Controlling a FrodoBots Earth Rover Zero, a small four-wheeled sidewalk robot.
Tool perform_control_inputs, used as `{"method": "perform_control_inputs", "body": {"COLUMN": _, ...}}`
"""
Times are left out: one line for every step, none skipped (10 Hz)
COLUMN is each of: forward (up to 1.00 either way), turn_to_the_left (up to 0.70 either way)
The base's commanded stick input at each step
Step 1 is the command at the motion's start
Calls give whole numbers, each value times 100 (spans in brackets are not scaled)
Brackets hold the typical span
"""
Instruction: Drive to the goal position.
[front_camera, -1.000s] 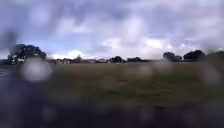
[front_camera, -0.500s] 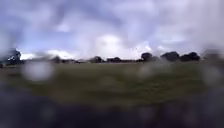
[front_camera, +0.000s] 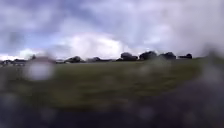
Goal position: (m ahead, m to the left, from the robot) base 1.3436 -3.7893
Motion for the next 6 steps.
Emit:
{"method": "perform_control_inputs", "body": {"forward": 0, "turn_to_the_left": -70}}
{"method": "perform_control_inputs", "body": {"forward": 0, "turn_to_the_left": -70}}
{"method": "perform_control_inputs", "body": {"forward": 0, "turn_to_the_left": -70}}
{"method": "perform_control_inputs", "body": {"forward": 0, "turn_to_the_left": -70}}
{"method": "perform_control_inputs", "body": {"forward": 0, "turn_to_the_left": -70}}
{"method": "perform_control_inputs", "body": {"forward": 0, "turn_to_the_left": -70}}
